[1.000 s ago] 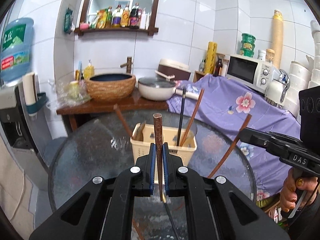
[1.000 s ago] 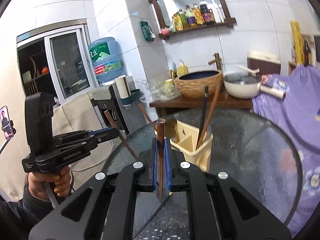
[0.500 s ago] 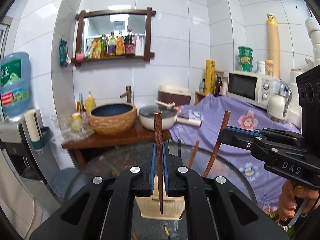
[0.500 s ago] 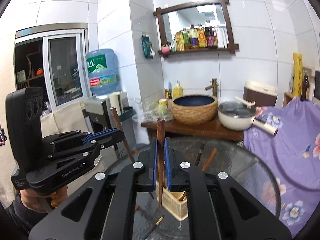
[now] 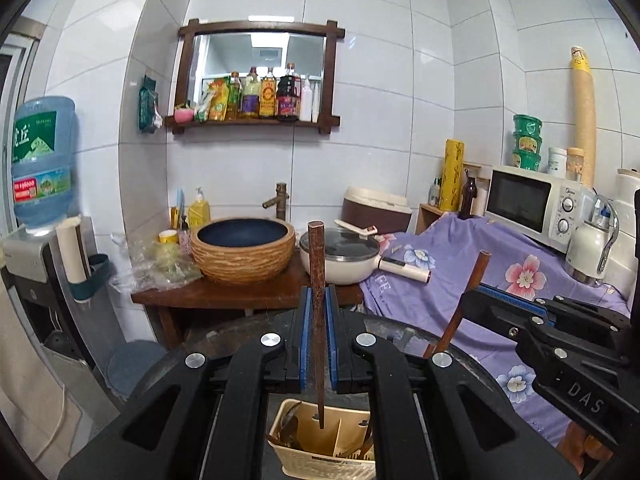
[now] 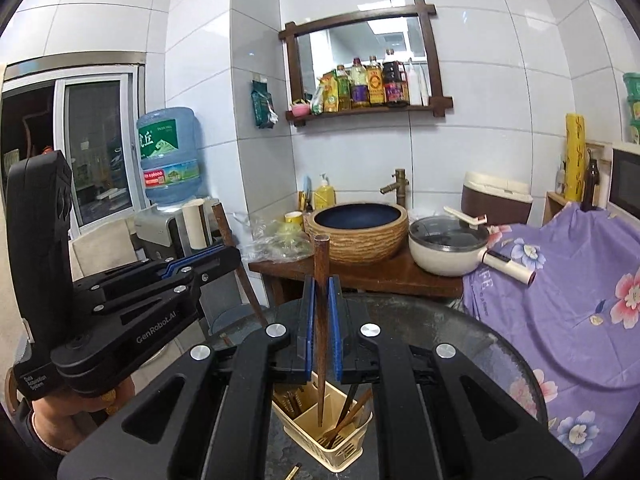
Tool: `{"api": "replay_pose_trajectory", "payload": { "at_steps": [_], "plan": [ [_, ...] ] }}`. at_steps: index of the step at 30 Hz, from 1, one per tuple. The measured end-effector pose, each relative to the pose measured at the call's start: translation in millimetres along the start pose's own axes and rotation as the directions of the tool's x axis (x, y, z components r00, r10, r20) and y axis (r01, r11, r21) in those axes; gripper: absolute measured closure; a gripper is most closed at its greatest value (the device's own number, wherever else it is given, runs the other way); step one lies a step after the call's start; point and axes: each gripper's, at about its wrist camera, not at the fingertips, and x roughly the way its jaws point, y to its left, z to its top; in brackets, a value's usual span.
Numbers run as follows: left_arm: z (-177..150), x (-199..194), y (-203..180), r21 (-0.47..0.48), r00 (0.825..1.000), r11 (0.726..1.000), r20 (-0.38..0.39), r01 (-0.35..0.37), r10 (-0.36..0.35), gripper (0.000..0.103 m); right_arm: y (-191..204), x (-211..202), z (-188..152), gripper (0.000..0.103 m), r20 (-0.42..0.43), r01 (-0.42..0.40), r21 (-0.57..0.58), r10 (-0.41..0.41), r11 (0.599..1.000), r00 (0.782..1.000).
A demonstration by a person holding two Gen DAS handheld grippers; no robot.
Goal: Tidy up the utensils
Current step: 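Lower both wooden chopsticks into the beige holder and open both tools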
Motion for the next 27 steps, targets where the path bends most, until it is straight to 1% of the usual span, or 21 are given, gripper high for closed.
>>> {"api": "replay_pose_trajectory", "payload": {
  "at_steps": [6,13,18,23,25,27],
  "plan": [
    [-36.6,25.2,1.3,-0.011,0.997,1.0,-0.076,0.009,-0.01,0.096,-5.9,26.9,-32.9,0.095,-0.063,0.006,0.015,-0.005,1.0,0.998],
    [-70.5,39.7,3.9,-0.017,0.99,1.0,-0.141,0.008,-0.011,0.096,-2.2,45.6,-63.6,0.095,-0.108,0.013,0.006,-0.013,1.0,0.994],
    [-86.8,48.5,9.3,-0.028,0.984,1.0,-0.175,0.006,-0.011,0.096,-1.5,51.8,-76.8,0.095,-0.132,0.015,0.005,-0.014,1.0,0.991],
    [-101.2,55.3,10.6,-0.025,0.979,1.0,-0.204,0.004,-0.009,0.096,-0.7,52.2,-84.3,0.095,-0.129,0.029,-0.007,-0.029,1.0,0.991],
    [-104.0,54.5,9.9,-0.02,0.98,1.0,-0.196,0.005,-0.009,0.096,-0.9,51.8,-85.5,0.095,-0.127,0.024,-0.005,-0.025,1.0,0.992],
    [-105.9,55.3,9.4,-0.019,0.978,1.0,-0.206,0.014,-0.018,0.096,-1.1,50.8,-85.6,0.095,-0.12,0.025,-0.005,-0.025,1.0,0.992]
  ]
}}
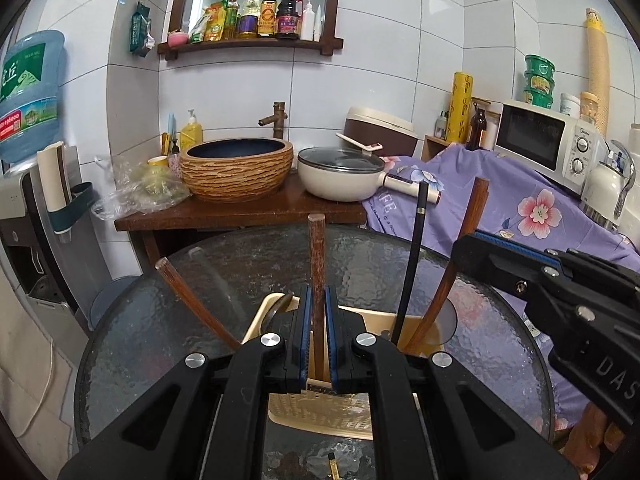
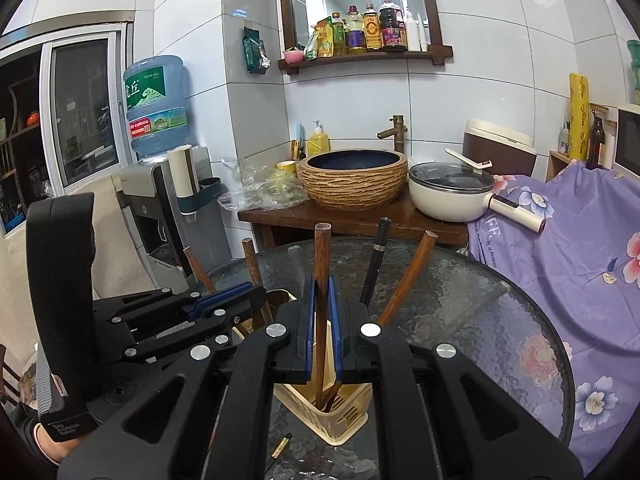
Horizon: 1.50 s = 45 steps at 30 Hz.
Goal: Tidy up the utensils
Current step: 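Lower both wooden chopsticks into the beige holder and open both tools, then move both tools back down to the remaining chopsticks on the table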
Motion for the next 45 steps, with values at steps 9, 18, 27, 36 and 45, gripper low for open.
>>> {"api": "replay_pose_trajectory", "payload": {
  "at_steps": [9,18,27,36,45],
  "plan": [
    [-9.3,-23.6,7.5,-0.007,0.999,1.0,0.05,-0.003,0.004,0.054,-3.4,-22.0,-12.3,0.05,0.071,0.034,-0.009,-0.034,0.999,0.997],
    [-45.6,-57.8,26.9,-0.043,0.997,0.999,0.068,-0.029,0.032,0.017,8.8,-46.9,-39.5,0.032,0.108,0.053,-0.058,-0.046,0.997,0.993],
    [-112.5,-47.8,59.5,-0.049,0.986,0.993,-0.131,-0.108,0.101,0.013,28.5,-33.2,-105.4,0.027,-0.079,-0.013,-0.066,0.008,0.998,0.997],
    [-166.8,-22.4,49.2,-0.008,0.954,0.996,-0.289,-0.087,0.082,0.039,26.6,-1.8,-165.9,0.027,-0.256,0.003,0.012,0.0,1.0,0.967],
    [-183.1,-1.0,35.3,0.024,0.934,0.996,-0.348,-0.081,0.084,0.054,34.2,4.2,-183.7,0.027,-0.305,0.045,-0.038,-0.055,0.998,0.951]
  ]
}}
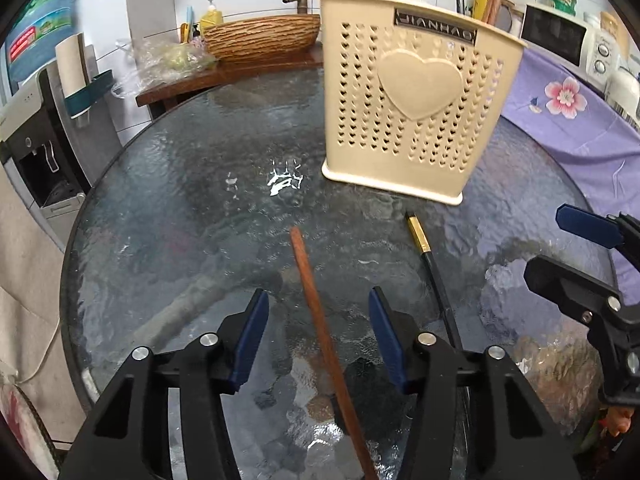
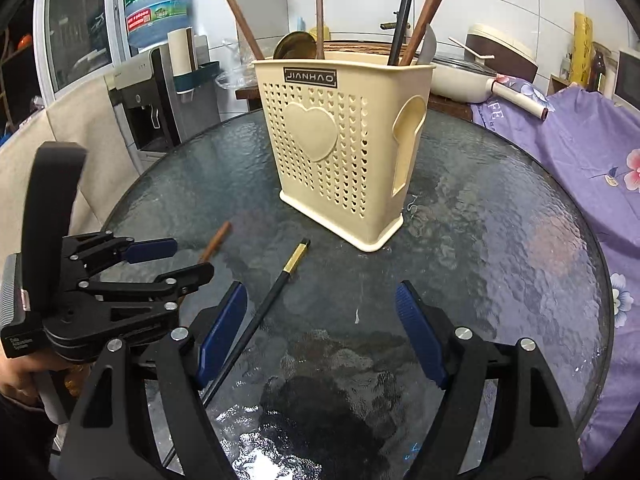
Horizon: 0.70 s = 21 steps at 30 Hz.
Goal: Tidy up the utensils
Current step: 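Move both tools back down to the remaining chopsticks on the table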
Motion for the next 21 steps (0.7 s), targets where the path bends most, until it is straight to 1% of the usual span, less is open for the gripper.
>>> {"api": "replay_pose_trajectory", "payload": {
  "at_steps": [7,12,17,21],
  "plan": [
    [-1.4,11.8,-5.0,0.007,1.0,1.0,-0.025,0.0,0.0,0.064,5.4,3.5,-1.9,0.027,-0.008,0.016,-0.005,-0.016,1.0,1.0],
    [0.8,13.0,-3.7,0.003,1.0,1.0,-0.017,-0.014,0.014,0.069,6.8,6.7,-1.9,0.027,-0.016,0.021,-0.011,-0.021,1.0,1.0],
    [5.4,16.4,-1.3,0.004,0.999,1.0,-0.01,-0.031,0.031,0.079,10.9,14.0,-2.4,0.027,-0.034,0.021,-0.015,-0.021,1.0,0.999],
    [12.1,20.5,4.2,-0.004,0.999,1.0,-0.017,-0.028,0.028,0.083,14.7,22.5,-2.4,0.027,-0.054,0.019,-0.022,-0.02,1.0,0.998]
  ]
}}
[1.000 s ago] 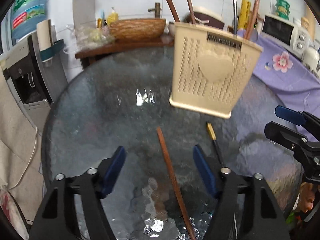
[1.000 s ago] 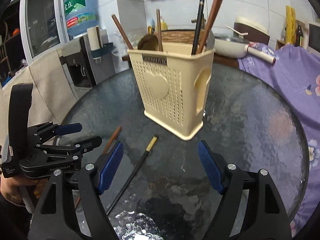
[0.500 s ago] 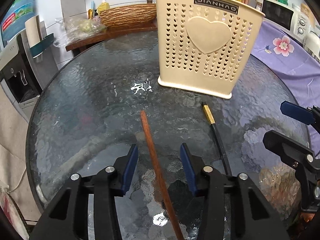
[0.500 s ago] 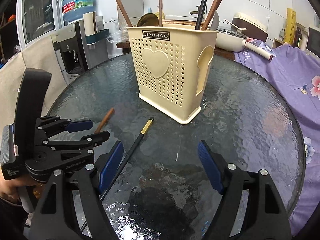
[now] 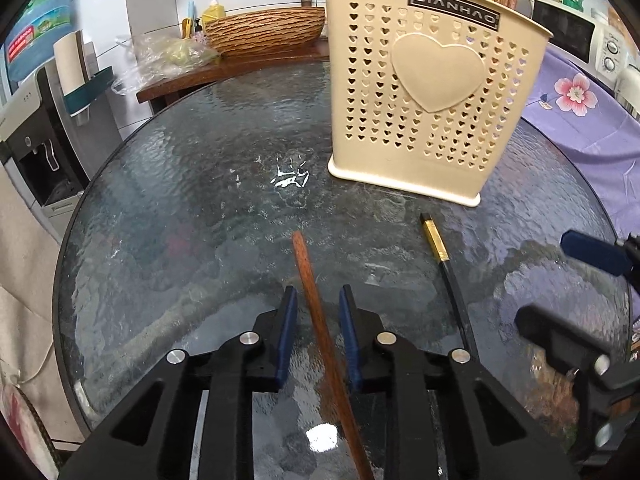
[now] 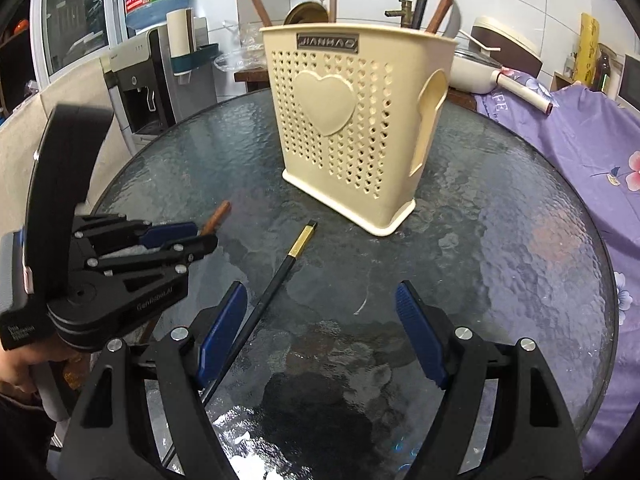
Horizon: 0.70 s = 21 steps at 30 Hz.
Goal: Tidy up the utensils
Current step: 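Move both tools back down to the remaining chopsticks on the table, then close the left tool on the wooden chopstick while the right tool grasps the black chopstick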
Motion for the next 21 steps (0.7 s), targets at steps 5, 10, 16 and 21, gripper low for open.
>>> {"api": "replay_pose_trajectory", "payload": {
  "at_steps": [5,10,16,21],
  "plan": [
    [12.8,9.7,6.2,0.006,1.0,1.0,-0.019,-0.017,0.017,0.09,7.5,18.0,4.5,0.027,-0.053,-0.028,0.006,0.029,1.0,0.998],
    [18.3,14.8,12.8,0.006,1.0,1.0,-0.027,-0.016,0.016,0.095,15.9,38.4,9.4,0.034,-0.111,-0.035,-0.004,0.034,0.999,0.993],
    [19.6,16.3,15.5,-0.001,1.0,1.0,-0.025,-0.015,0.015,0.096,22.3,53.4,16.2,0.048,-0.129,-0.027,0.0,0.027,1.0,0.991],
    [21.4,17.8,15.3,-0.003,0.999,1.0,-0.029,-0.015,0.014,0.096,27.6,65.0,28.5,0.062,-0.137,-0.009,-0.012,0.007,1.0,0.991]
  ]
}}
